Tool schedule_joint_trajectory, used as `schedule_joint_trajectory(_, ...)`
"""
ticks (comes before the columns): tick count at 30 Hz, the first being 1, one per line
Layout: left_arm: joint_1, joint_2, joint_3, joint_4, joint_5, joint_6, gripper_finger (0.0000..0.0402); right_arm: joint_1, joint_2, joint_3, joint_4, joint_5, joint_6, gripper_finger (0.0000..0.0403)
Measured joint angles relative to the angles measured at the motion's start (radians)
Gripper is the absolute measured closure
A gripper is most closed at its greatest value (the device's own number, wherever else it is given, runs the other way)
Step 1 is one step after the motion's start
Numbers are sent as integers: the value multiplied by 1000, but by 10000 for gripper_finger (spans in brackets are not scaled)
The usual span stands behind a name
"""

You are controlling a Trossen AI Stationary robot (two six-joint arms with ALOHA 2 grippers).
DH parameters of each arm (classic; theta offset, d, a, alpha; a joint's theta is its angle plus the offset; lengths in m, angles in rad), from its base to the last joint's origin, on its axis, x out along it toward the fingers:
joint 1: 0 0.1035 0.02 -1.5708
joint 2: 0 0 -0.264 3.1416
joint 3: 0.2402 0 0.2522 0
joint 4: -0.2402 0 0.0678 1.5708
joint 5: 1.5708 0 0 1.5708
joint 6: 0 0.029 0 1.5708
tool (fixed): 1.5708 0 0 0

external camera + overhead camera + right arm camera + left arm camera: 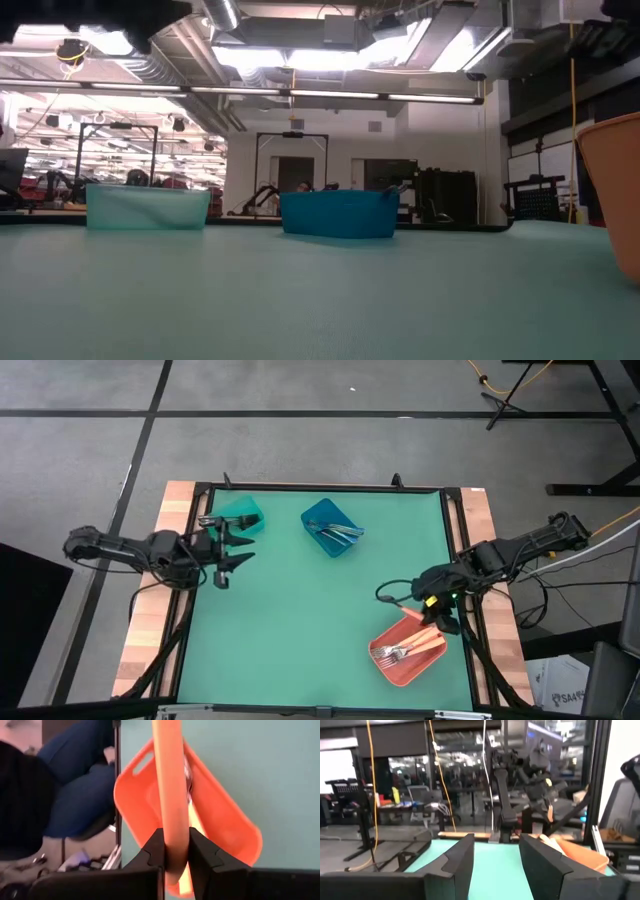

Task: Sort silverware by color (type)
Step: Put the orange fork into the orange bin

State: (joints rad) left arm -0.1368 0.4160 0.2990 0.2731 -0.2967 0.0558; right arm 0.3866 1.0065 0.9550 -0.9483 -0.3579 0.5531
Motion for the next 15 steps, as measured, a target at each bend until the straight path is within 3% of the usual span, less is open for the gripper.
schedule_joint_trajectory(8, 9, -213, -131, -1, -8, 11, 250, 4, 5, 0, -66, -88, -4, 366)
schedule_joint_trajectory(15, 8, -323, -181, -3, -9, 80, 250, 123, 52, 0, -137, -98, -11, 366)
